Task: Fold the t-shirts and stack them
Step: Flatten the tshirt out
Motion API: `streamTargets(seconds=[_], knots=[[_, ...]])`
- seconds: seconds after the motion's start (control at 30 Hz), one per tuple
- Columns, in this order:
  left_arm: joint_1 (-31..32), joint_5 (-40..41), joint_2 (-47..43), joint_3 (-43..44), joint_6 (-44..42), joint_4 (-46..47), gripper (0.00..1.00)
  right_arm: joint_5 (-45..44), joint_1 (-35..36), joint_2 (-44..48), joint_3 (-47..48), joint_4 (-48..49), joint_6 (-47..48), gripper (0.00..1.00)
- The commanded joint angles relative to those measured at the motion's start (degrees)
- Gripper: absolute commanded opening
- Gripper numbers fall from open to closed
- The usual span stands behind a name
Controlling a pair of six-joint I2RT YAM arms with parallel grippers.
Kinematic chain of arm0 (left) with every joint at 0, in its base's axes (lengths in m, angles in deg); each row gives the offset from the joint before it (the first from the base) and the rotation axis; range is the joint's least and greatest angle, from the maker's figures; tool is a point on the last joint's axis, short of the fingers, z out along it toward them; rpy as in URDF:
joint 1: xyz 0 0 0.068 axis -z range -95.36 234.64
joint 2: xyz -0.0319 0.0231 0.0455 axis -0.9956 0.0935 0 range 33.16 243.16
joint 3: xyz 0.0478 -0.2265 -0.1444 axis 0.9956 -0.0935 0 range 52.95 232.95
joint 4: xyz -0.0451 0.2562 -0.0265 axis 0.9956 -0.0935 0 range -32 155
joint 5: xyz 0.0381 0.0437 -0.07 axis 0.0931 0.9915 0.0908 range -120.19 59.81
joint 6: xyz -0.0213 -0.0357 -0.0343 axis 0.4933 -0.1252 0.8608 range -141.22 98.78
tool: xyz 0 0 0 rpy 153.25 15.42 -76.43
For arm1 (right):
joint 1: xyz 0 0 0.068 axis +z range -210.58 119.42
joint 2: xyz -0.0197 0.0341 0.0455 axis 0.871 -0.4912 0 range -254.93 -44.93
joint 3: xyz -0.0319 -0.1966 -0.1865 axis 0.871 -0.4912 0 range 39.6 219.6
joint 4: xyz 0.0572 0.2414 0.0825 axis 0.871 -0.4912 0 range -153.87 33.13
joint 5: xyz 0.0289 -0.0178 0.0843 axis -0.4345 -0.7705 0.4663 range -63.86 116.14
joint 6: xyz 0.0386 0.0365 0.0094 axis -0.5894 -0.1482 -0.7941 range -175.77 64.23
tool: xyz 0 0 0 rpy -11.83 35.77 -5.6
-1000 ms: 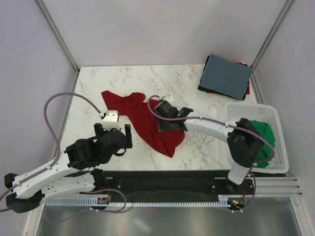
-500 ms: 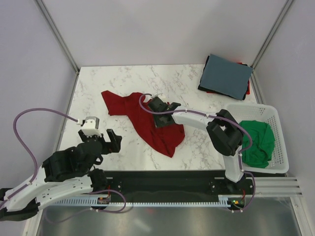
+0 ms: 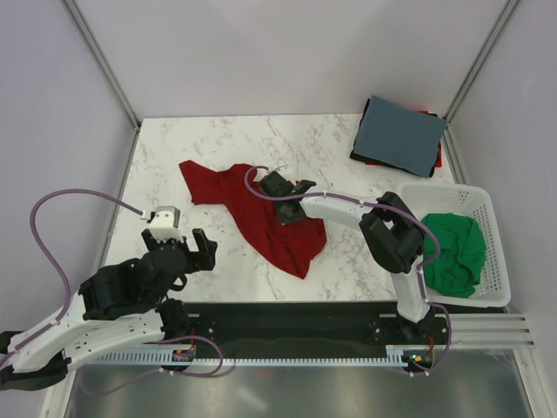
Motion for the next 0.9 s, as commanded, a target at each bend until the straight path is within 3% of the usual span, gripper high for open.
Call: streamTargets(seconds=[0.0,0.17,0.3,0.53,0.63,0.87], knots=[[-0.29,1.02,-0.29,-0.28,-1.35,1.1,1.0,-1.97,-0.17,3.29,2.27,-1.87,-0.03,0.0],[-0.29,0.49,1.91,-0.1,-1.44,1.1,0.99,-1.88,-0.17,11.37,0.78,-4.07,0.67,0.0],[-0.29,-0.04,4.63,0.25,-1.44,2.42,0.99,-3.81,-0.18,23.93,-4.92,-5.39,-0.82,0.0],[-0.82,-3.02,15.34,-0.37,-8.36,18.22,0.99,-4.43,-0.18,44.41,-28.27,-5.3,-11.27,0.0],[-7.38,-12.91,26.65,2.08,-12.23,24.29,0.99,-5.48,-0.26,52.84,-37.17,-4.69,-17.24,0.0],[-20.75,-27.89,39.69,3.15,-13.21,33.53,0.94,-6.45,-0.53,62.26,-46.85,-2.59,-20.59,0.0]])
